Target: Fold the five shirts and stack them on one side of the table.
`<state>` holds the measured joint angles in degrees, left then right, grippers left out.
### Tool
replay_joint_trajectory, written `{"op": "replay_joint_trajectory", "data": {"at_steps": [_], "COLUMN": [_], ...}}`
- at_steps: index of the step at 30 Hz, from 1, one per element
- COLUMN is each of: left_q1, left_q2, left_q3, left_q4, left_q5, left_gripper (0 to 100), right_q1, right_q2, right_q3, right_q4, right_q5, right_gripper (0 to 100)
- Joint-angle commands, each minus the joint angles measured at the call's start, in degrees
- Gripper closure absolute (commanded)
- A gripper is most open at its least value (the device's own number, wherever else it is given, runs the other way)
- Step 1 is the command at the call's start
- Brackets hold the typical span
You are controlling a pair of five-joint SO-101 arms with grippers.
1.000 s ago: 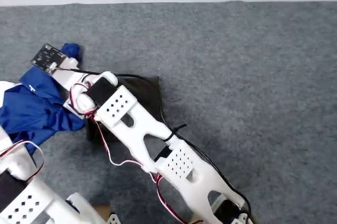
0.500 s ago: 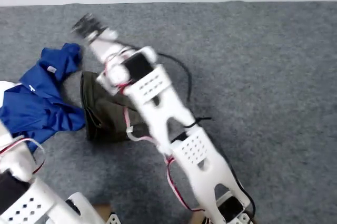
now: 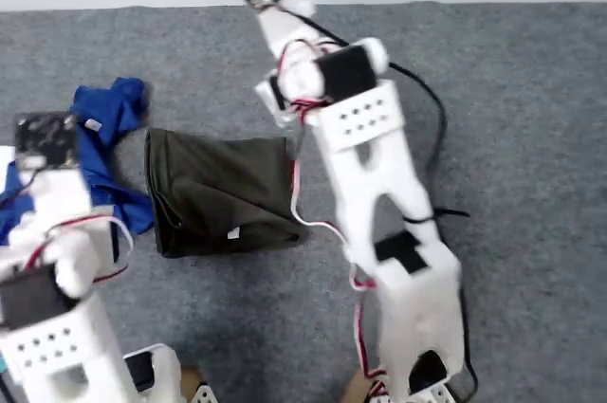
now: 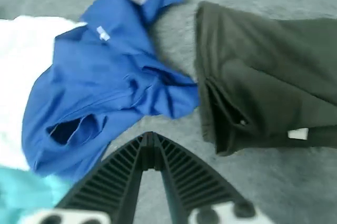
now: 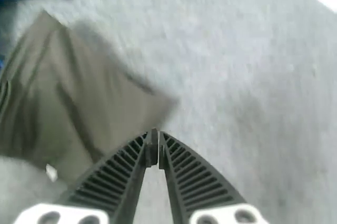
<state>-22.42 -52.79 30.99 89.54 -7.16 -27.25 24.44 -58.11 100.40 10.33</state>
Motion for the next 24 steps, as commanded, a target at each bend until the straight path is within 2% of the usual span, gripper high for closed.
{"op": "replay_joint_trajectory", "data": {"at_steps": [1, 11, 18, 24], "left_q1": [4.57, 14.95, 18.37, 19.43], "left_q2": [6.86, 33.23, 45.98, 52.75], "left_q3": [-6.02, -19.03, -22.99, -23.25], "left_q4": [0.35, 8.00, 8.09, 5.63], "left_q5": [0.62, 0.35, -0.35, -2.20], "left_gripper": [100, 100, 100, 100], "right_q1": [3.65, 16.31, 23.60, 25.80], "right_q2": [-15.60, -38.73, -50.24, -57.80], "right_q3": [14.51, 42.55, 57.58, 66.37], "right_q4": [2.42, 2.33, 1.98, 1.98], "right_q5": [0.35, 0.26, 0.35, 0.53], "right_gripper": [98.8, 98.8, 98.8, 98.8]}}
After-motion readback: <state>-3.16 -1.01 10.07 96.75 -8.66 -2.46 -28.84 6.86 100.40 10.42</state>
